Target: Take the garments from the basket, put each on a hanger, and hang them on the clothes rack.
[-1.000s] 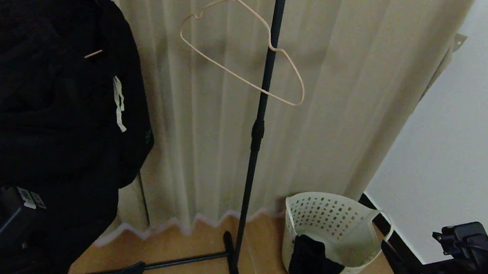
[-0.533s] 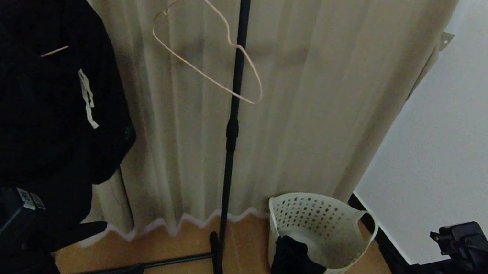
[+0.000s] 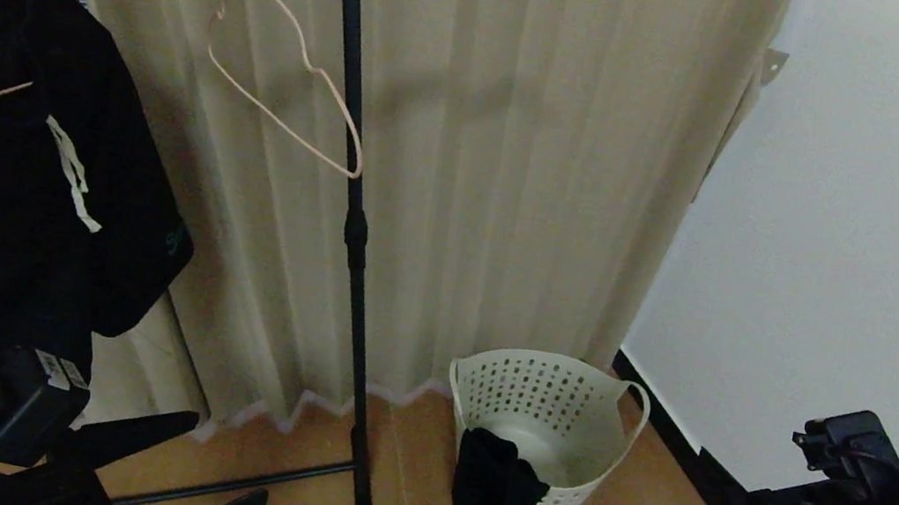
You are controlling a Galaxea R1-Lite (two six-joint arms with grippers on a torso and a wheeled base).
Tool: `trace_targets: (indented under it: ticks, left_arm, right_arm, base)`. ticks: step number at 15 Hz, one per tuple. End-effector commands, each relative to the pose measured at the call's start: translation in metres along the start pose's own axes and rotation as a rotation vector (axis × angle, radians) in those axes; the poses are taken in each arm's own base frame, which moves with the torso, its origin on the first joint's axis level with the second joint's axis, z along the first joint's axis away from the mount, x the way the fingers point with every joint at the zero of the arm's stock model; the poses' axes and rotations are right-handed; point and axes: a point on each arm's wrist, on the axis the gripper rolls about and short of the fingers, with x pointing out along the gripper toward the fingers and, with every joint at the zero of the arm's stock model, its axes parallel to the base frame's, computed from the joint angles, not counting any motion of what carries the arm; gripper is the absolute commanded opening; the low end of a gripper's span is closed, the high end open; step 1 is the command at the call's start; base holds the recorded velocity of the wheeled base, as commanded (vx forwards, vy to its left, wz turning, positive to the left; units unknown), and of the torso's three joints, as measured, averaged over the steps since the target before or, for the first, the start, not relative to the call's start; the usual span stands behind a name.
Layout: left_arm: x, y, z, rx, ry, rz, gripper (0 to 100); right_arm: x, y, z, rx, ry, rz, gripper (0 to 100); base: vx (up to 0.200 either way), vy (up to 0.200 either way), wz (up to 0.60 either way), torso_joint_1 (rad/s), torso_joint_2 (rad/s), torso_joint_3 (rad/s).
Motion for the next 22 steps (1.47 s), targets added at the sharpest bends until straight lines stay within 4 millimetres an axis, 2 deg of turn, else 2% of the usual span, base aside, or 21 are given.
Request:
trace_targets:
  ticks: [1, 5, 13, 17, 22]
  left_arm:
    - [0.0, 0.0, 0.0, -0.005, 0.002, 0.003, 100]
    - [0.002, 0.001, -0.004, -0.011, 0.029, 0.011, 100]
    - [0.003, 0.002, -0.005, -0.035, 0.032, 0.029, 100]
    - [0.004, 0.002, -0.005, -0.033, 0.04, 0.028, 100]
    - [0.004, 0.002, -0.005, -0.033, 0.04, 0.028, 100]
  right_arm:
    - [0.001, 0.001, -0.001, -0.003, 0.01, 0.001, 100]
    - [0.004, 0.003, -0.004, -0.005, 0.021, 0.011, 100]
    - [0.008, 0.004, -0.003, -0.004, -0.008, 0.011, 100]
    - [0.016, 0.02, -0.014, -0.033, 0.054, 0.078, 100]
    - [0.018, 0.023, -0.017, -0.036, 0.071, 0.089, 100]
  base:
    - [0.0, 0.0, 0.0, 0.0, 0.0, 0.0]
    - [0.0, 0.0, 0.0, -0.005, 0.02, 0.018]
    - [0.0, 0.0, 0.0, -0.082, 0.32, 0.241]
    - [0.0, 0.0, 0.0, -0.005, 0.04, -0.085]
    - [0.0, 0.0, 0.0, 0.003, 0.01, -0.191]
